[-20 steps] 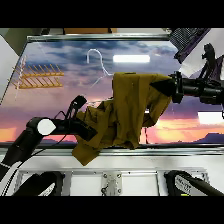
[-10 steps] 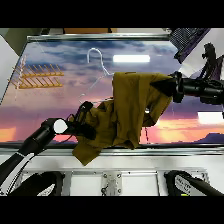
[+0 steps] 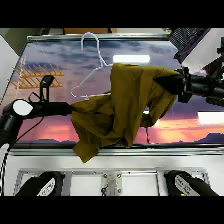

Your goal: Fold the clothes and pants, and hang the long-sleeved shirts on hangers.

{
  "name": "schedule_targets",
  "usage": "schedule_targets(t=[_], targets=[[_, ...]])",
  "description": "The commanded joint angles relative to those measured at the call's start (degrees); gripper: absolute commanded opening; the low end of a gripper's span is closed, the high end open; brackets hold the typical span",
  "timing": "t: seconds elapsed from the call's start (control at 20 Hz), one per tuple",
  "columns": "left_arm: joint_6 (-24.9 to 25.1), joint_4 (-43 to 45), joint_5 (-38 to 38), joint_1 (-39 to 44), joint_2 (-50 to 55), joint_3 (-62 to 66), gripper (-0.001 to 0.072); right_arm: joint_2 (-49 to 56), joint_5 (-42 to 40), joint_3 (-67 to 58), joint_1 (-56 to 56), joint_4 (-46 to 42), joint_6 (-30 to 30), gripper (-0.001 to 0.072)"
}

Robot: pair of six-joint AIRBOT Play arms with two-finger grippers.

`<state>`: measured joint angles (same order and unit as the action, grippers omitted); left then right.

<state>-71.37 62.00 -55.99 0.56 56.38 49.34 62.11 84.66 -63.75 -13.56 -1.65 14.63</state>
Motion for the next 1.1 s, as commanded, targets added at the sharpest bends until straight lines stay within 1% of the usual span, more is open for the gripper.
schedule_targets(t=[0.0, 0.15, 0.3, 0.4, 0.5, 0.6, 0.75, 0.85, 1.05], targets=[[-0.02, 0.02, -2.67, -4.87, 1.99, 3.93, 0.0017, -1.03, -0.42, -0.04, 0.02, 0.87, 1.92, 0.0007], [-0.02, 0.04, -3.89, -5.18, 5.6, 7.76, 0.0016, -1.64, -0.22, -0.04, 0.04, 1.36, 2.16, 0.0007], [-0.02, 0.55, -5.88, -3.85, 9.44, 11.78, 0.0016, -2.03, -0.22, -0.04, 0.04, 4.42, 2.14, 0.0007], [-0.52, 4.48, -6.29, -2.6, 11.63, 14.53, 0.0016, -2.16, 0.59, -0.04, 0.09, 4.44, 2.38, 0.0007], [-3.08, 8.81, -6.6, -2.62, 13.11, 17.79, 0.0017, -2.16, 1.53, -0.04, 0.09, 3.69, 4.35, 0.0007], [-4.22, 10.49, -7.61, -3.56, 14.03, 21.73, 0.0016, -2.36, 1.22, -0.04, 0.09, 0.24, 4.35, 0.0007], [-4.52, 10.64, -8.9, -4.39, 12.94, 27.32, 0.0016, -2.58, -0.68, -0.04, 0.07, -5.53, 6.75, 0.0007], [-4.57, 11.63, -8.94, -4.15, 10.4, 30.47, 0.0016, -2.58, -2.8, -0.04, 0.09, -7.72, 6.86, 0.0007], [-4.66, 12.07, -8.09, -0.96, 1.49, 33.88, 0.0015, -2.86, -8.48, -0.04, 0.15, -7.8, 6.86, 0.0007]])
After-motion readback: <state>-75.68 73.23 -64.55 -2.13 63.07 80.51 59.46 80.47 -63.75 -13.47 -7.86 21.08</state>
